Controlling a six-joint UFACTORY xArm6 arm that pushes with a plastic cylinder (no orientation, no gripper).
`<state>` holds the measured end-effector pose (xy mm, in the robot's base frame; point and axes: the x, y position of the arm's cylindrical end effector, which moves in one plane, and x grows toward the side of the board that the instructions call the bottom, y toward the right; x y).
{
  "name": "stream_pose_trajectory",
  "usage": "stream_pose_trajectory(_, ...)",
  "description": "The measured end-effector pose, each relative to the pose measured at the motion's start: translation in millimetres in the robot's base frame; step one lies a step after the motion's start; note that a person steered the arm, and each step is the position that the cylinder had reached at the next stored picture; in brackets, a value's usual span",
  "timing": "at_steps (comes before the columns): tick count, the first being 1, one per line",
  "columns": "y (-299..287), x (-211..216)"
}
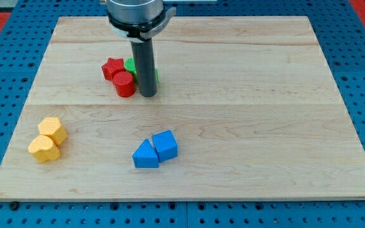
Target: Push blue cube into green circle
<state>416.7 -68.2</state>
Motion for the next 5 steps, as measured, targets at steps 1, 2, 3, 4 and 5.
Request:
stream_pose_trajectory(1,59,13)
stream_pose_trajectory(2,111,35)
stream_pose_trajectory(3,138,90)
stream_pose_trajectory(4,135,157)
stream_pose_trajectory(5,83,175)
